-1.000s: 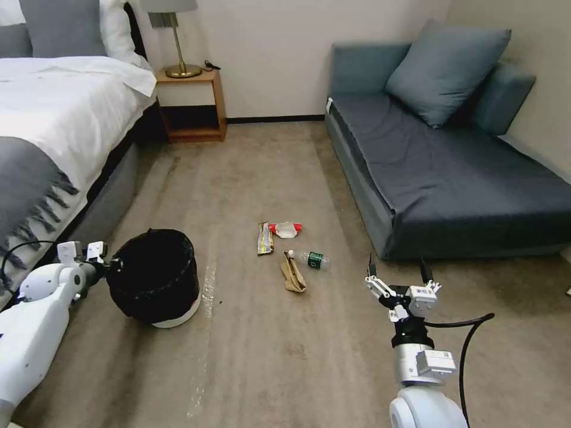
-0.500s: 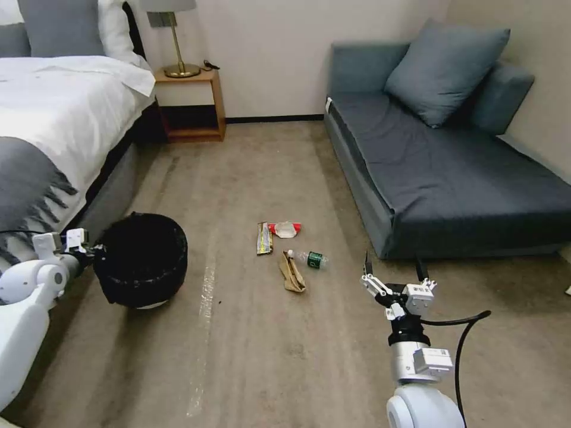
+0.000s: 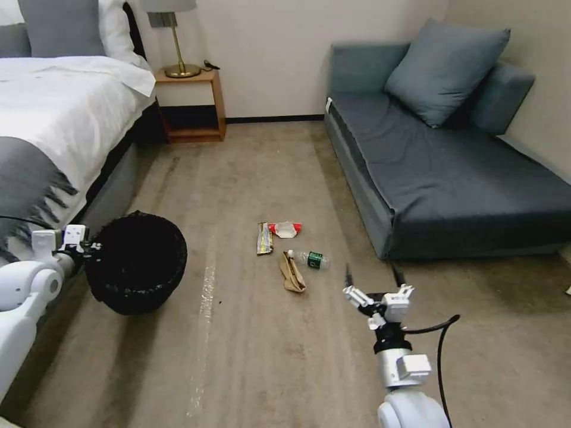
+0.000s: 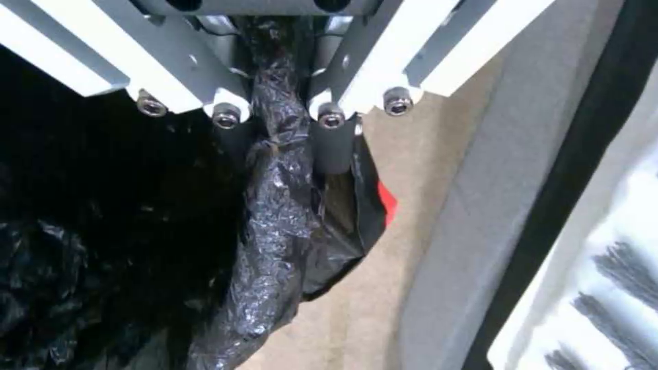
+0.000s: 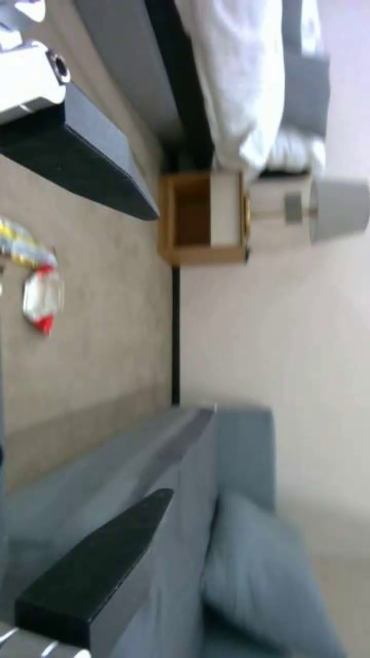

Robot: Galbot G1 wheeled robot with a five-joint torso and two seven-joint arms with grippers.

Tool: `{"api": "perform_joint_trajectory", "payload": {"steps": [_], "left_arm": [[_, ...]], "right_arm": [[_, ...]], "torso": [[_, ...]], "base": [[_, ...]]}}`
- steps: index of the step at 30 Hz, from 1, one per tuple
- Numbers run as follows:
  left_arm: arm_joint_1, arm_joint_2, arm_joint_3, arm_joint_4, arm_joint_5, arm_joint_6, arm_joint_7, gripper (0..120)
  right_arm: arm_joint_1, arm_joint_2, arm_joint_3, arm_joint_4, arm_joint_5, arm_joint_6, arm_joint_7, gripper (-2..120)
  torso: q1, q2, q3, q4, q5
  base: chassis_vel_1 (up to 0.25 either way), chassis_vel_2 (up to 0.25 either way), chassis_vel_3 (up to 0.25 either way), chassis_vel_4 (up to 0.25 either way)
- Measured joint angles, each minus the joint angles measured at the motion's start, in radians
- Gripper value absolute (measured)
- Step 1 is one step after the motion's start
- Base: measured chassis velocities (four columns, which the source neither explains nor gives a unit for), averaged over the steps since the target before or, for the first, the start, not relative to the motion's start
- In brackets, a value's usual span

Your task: Pick up the trash bin, then pick up the garbage on the floor and place it into the trash bin.

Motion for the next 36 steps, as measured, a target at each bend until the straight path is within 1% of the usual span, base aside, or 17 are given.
{"api": "perform_joint_trajectory", "payload": {"steps": [2, 3, 7, 11, 15, 21, 32, 36], "left_arm": [[0.005, -0.001, 0.000, -0.004, 0.000, 0.002, 0.000, 5], [0.005, -0.001, 0.000, -0.004, 0.000, 0.002, 0.000, 5], [0.008, 0.000, -0.002, -0.010, -0.001, 0.007, -0.004, 4], [0.007, 0.004, -0.003, -0.011, -0.004, 0.013, -0.006, 4], [0.006, 0.008, -0.003, -0.003, -0.006, 0.017, -0.007, 4], [0.003, 0.016, -0.004, 0.024, -0.007, 0.018, -0.007, 4], [0.003, 0.007, -0.004, 0.034, -0.007, 0.016, -0.003, 4], [0.003, 0.002, -0.004, 0.037, -0.005, 0.016, -0.003, 4]], "right_arm": [[-0.005, -0.011, -0.015, -0.014, -0.008, 0.031, -0.051, 100], [-0.005, -0.011, -0.015, -0.014, -0.008, 0.031, -0.051, 100], [0.001, -0.016, -0.023, -0.048, 0.005, 0.080, -0.103, 100], [0.005, -0.016, -0.028, -0.059, 0.013, 0.077, -0.106, 100], [0.009, -0.016, -0.033, -0.064, 0.018, 0.066, -0.106, 100], [0.014, -0.019, -0.037, -0.074, 0.020, 0.056, -0.105, 100], [0.018, -0.018, -0.053, -0.097, 0.015, 0.045, -0.105, 100], [0.008, -0.029, -0.086, -0.093, 0.042, 0.011, -0.105, 100]], "torso": [[0.000, 0.000, 0.000, -0.0002, 0.0000], [0.000, 0.000, 0.000, -0.0002, 0.0000], [0.000, 0.000, 0.000, 0.0000, 0.0000], [0.000, 0.000, 0.000, 0.0000, 0.0000], [0.000, 0.000, 0.000, 0.0001, 0.0001], [0.000, 0.000, 0.000, -0.0002, -0.0002], [0.000, 0.000, 0.000, -0.0002, -0.0001], [0.000, 0.000, 0.000, 0.0000, 0.0000]], "base": [[0.000, 0.000, 0.000, 0.000], [0.000, 0.000, 0.000, 0.000], [0.000, 0.000, 0.000, 0.000], [-0.017, 0.008, 0.010, -0.017], [-0.090, 0.100, 0.105, -0.095], [-0.195, 0.187, 0.181, -0.196], [-0.183, 0.183, 0.187, -0.192], [-0.145, 0.153, 0.152, -0.149]]}}
